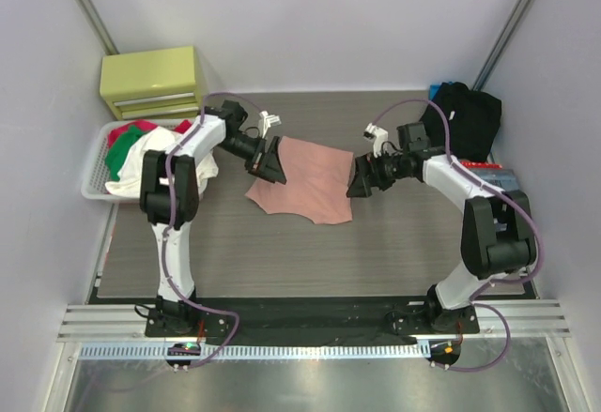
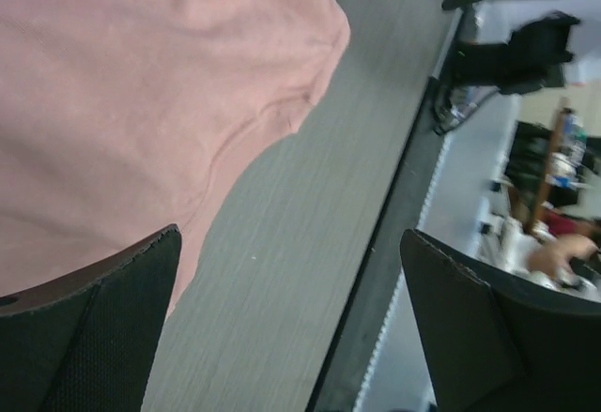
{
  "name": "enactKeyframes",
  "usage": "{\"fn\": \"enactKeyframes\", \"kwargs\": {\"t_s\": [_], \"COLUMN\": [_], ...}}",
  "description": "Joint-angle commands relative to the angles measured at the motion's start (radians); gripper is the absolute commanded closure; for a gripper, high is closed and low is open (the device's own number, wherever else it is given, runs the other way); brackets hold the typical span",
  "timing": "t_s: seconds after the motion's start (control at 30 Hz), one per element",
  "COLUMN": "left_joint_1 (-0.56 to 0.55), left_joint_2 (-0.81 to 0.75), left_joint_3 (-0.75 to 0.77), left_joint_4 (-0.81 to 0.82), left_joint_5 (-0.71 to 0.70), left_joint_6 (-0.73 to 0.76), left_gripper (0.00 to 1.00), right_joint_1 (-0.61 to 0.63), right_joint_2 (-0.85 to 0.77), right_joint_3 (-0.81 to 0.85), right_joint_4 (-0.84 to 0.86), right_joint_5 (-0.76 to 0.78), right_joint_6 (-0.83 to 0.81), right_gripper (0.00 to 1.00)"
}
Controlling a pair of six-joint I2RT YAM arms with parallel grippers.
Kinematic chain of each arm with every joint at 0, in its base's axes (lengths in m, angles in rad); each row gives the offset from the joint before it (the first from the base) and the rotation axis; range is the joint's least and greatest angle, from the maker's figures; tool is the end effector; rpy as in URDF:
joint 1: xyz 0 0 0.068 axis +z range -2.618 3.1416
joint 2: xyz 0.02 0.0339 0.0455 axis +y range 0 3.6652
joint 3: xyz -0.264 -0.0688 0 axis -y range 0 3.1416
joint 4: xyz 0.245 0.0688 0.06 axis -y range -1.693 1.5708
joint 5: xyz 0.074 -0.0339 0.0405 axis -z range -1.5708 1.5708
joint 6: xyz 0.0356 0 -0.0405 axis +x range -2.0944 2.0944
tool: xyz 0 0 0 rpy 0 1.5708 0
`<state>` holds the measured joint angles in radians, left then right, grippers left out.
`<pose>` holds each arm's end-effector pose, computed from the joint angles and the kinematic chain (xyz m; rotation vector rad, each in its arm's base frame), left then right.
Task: Fold and stack the t-shirts
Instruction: Put the neatly folded tshirt into the corner of the board with both arms
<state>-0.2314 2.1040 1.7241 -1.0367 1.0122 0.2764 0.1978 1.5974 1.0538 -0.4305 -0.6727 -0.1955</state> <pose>0.4002 -0.1253 0.2140 0.7641 2.4993 -1.4423 0.3143 0.0856 0.2178 -0.7288 2.3252 0.8479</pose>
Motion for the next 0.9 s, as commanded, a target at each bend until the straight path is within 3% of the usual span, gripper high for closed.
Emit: {"fn": "enactKeyframes", "kwargs": {"t_s": [0.0,0.13,0.2,0.27,0.37,0.43,0.5,0.87], "left_joint_1": [0.038,0.038,0.038,0.038,0.049,0.064,0.089,0.141], "left_joint_2": [0.047,0.14,0.183,0.192,0.17,0.137,0.088,0.171], "left_joint_3": [0.083,0.159,0.192,0.207,0.204,0.166,0.1,0.192], "left_joint_4": [-0.263,-0.417,-0.445,-0.439,-0.349,-0.176,-0.033,0.04], "left_joint_5": [0.224,0.243,0.227,0.217,0.146,0.07,0.016,-0.05], "left_joint_6": [0.152,0.279,0.303,0.293,0.177,-0.001,-0.06,-0.141], "left_gripper": [0.0,0.0,0.0,0.0,0.0,0.0,0.0,0.0], "right_joint_1": [-0.064,-0.066,-0.066,-0.066,-0.066,-0.07,-0.078,-0.097], "right_joint_2": [0.065,0.215,0.262,0.289,0.289,0.285,0.26,0.337], "right_joint_3": [0.045,0.103,0.184,0.206,0.198,0.184,0.147,0.202], "right_joint_4": [-0.056,-0.146,-0.29,-0.317,-0.281,-0.242,-0.156,-0.105], "right_joint_5": [-0.344,-0.505,-0.508,-0.476,-0.427,-0.407,-0.377,-0.34], "right_joint_6": [-0.033,-0.094,-0.216,-0.228,-0.217,-0.165,-0.124,-0.085], "right_gripper": [0.08,0.11,0.12,0.13,0.15,0.17,0.17,0.16]}}
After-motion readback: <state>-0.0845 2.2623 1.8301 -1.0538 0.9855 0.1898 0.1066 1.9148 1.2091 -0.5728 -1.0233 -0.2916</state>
